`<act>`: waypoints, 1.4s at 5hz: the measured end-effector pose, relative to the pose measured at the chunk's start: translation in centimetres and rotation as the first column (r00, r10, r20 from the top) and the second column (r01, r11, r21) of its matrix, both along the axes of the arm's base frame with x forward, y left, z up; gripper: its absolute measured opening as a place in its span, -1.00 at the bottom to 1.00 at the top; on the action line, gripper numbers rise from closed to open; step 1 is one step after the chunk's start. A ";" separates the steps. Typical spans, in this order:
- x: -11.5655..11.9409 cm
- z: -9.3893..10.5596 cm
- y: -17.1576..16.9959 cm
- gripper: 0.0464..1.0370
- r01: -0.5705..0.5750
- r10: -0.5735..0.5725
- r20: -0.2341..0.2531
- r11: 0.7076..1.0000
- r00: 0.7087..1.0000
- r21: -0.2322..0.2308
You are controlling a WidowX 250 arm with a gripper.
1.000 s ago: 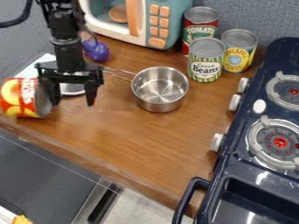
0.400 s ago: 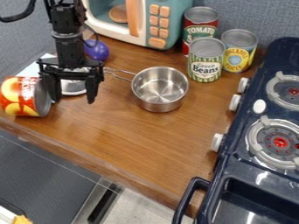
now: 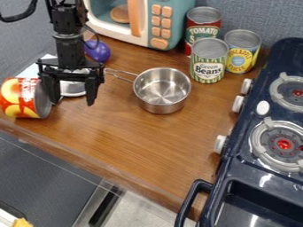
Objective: Pushed the red can below the metal lid
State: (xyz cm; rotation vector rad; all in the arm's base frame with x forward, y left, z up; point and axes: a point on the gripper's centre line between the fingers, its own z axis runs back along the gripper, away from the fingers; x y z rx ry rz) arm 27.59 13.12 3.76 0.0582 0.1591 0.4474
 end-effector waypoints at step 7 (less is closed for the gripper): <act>-0.1 2.0 1.7 0.93 -0.208 0.223 -0.057 0.959 0.973 0.191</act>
